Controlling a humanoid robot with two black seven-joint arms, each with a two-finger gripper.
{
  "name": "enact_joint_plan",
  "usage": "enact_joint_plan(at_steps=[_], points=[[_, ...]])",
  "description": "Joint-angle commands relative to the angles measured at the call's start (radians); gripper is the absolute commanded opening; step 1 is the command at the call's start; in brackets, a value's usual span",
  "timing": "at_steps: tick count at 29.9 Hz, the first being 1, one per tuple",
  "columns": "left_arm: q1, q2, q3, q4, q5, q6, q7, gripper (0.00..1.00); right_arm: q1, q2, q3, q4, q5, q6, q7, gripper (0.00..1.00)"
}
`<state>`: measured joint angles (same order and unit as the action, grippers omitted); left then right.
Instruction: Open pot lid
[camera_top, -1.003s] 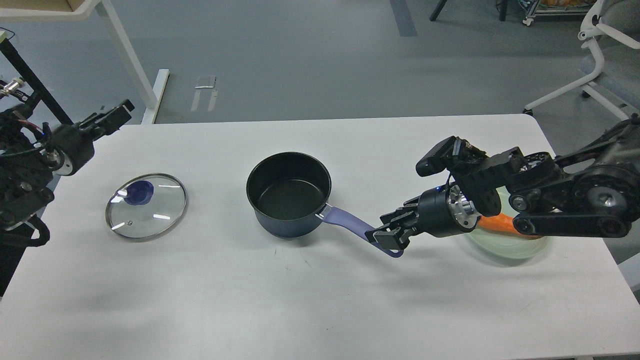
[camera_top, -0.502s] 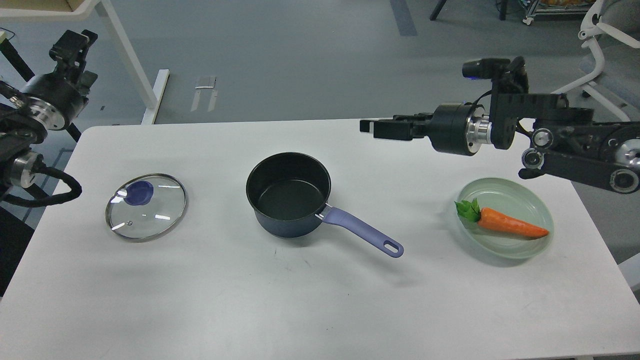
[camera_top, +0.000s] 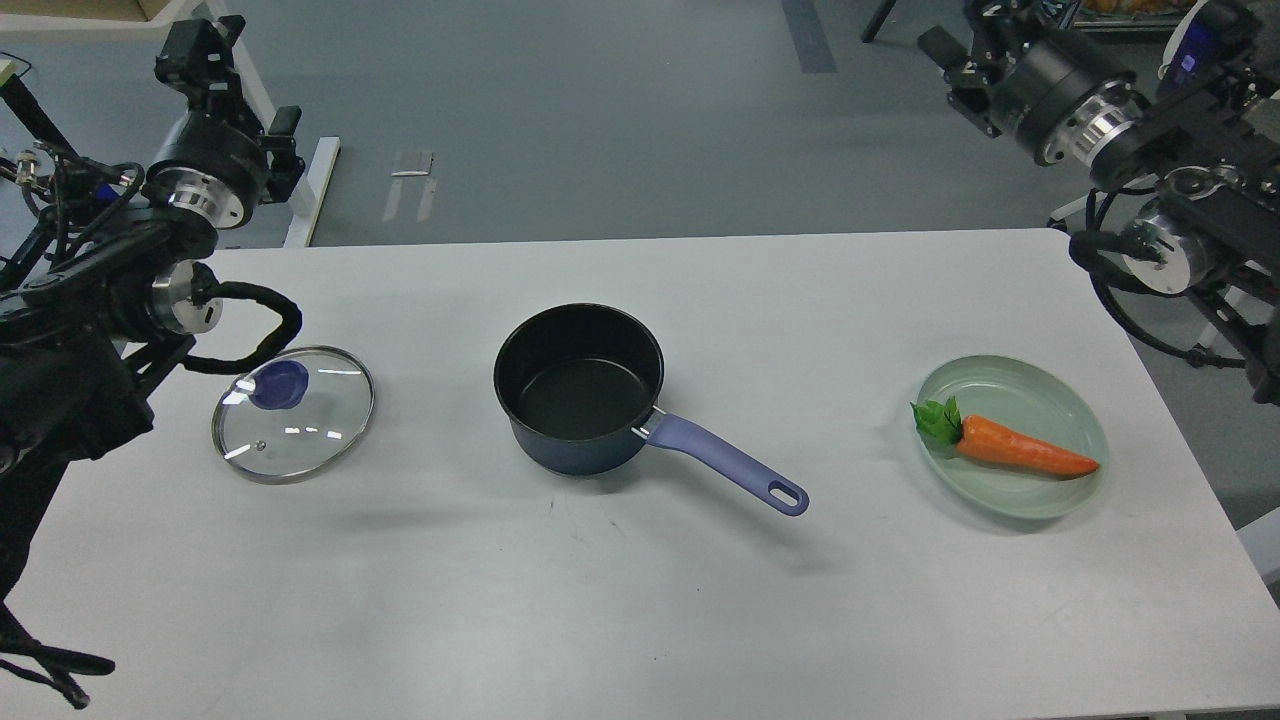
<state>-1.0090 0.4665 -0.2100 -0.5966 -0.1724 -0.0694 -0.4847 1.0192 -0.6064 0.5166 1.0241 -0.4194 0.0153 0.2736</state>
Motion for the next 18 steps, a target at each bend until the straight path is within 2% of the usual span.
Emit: enact_joint_plan(at_steps=[1, 5, 10, 18], points=[[0.012, -0.017, -0.003, -0.002, -0.085, -0.042, 0.000, 0.99, -0.028, -0.003, 0.043, -0.067, 0.169, -0.001, 0.002, 0.99], [0.015, -0.029, -0.005, -0.003, -0.157, -0.066, -0.002, 0.99, -0.042, 0.013, 0.083, -0.149, 0.368, -0.001, 0.006, 0.98], [0.038, -0.029, -0.038, -0.006, -0.191, -0.072, -0.002, 1.00, -0.065, 0.086, 0.129, -0.234, 0.603, 0.003, 0.004, 0.98], [0.044, -0.019, -0.075, -0.014, -0.191, -0.085, 0.003, 1.00, -0.215, 0.215, 0.377, -0.252, 0.680, 0.043, -0.001, 0.99]])
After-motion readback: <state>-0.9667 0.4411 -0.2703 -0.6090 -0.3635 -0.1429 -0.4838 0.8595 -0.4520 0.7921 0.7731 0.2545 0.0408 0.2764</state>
